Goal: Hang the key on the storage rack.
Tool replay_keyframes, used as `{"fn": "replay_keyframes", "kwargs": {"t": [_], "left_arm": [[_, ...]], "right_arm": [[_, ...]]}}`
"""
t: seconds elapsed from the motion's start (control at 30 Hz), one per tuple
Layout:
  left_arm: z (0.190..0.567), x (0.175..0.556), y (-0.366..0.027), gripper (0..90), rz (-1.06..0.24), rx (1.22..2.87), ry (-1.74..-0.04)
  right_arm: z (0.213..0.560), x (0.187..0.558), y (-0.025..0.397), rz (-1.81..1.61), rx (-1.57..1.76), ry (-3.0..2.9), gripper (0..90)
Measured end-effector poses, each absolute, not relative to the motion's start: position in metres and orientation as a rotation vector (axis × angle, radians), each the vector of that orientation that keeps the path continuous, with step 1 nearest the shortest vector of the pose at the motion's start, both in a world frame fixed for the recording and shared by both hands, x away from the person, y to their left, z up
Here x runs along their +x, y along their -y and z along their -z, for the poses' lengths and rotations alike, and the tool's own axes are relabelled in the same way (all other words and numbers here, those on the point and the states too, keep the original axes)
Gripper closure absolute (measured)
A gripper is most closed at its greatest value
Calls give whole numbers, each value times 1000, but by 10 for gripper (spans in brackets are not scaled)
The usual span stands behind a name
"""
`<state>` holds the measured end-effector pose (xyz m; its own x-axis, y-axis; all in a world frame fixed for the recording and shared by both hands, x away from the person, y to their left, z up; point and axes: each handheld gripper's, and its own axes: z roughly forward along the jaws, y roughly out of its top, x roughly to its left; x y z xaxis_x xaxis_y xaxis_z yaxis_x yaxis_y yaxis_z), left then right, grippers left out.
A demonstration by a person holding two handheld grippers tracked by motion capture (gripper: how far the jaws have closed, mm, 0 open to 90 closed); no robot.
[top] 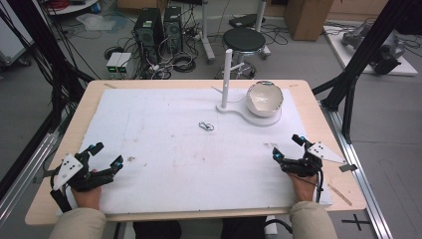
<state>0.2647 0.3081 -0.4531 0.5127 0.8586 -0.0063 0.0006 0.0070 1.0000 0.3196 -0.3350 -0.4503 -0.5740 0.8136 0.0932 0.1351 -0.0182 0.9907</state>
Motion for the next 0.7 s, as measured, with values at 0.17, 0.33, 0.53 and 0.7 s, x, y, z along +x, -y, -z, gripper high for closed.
{"fn": "replay_keyframes", "kwargs": {"t": [0.17,0.33,0.53,0.7], "left_arm": [[453,265,-308,144,-794,1412,-813],[453,265,-308,144,-799,1412,-808],[453,264,-308,144,-799,1408,-804],[453,265,-309,144,-796,1411,-807]], "right_arm": [[450,320,336,-1641,984,-1720,5],[450,319,335,-1637,977,-1726,6],[450,319,334,-1629,970,-1728,6],[450,319,335,-1640,988,-1723,6]]}}
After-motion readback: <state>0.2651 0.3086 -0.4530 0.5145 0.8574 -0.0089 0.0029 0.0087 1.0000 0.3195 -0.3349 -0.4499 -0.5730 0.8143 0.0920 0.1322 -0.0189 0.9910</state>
